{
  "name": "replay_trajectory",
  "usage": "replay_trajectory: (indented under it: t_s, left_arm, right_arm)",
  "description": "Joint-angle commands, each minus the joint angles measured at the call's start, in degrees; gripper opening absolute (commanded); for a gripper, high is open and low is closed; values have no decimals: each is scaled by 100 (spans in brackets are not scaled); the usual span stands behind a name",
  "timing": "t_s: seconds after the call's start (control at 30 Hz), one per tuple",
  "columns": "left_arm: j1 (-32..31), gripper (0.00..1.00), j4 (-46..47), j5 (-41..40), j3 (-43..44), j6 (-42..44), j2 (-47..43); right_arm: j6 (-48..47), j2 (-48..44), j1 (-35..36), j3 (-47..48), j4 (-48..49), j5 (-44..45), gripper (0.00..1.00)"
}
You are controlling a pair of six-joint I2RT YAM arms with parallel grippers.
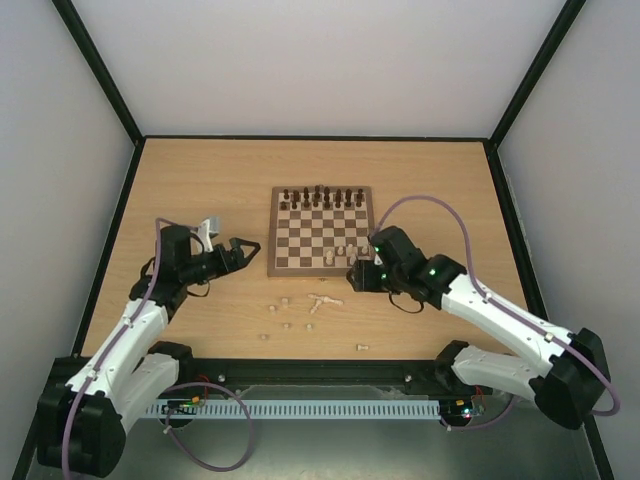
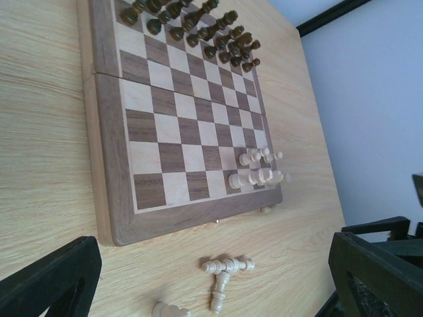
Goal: Set up the chess pieces on the board
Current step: Pick up the chess piece at the center of the board.
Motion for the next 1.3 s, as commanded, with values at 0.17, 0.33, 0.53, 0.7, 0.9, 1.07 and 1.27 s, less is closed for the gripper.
replay_trajectory:
  t_s: [0.17,0.33,0.53,0.7,0.9,1.07,1.27]
  left_arm:
    - [-822,98,-214,-419,263,69,287]
    - [-1232,98,-72,-798,246,-164,388]
    - [-1408,98,-28,-1013,220,-316,352]
    - [-1487,97,4,-1120,224,-372,379]
    - [-1563,97,40,-1171,249,-384,487]
    - [-1573,98,90,-1174,242,-390,553]
    - [-1607,98,139,-1187,241,-409,616]
  right_arm:
    - [-82,-209,-25,-1578,1743,-834,53]
    - [-474,154,310,-1640,2000,-450,50]
    - [-721,932,681,-1444,2308,-26,47]
    - [-868,1312,802,-1367,2362,253,46]
    - [-954,1487,914,-1417,2522,263,46]
    - [-1042,1584,981,-1465,2557,338,47]
    - [-1100,1718,1058,-1439,2573,637,47]
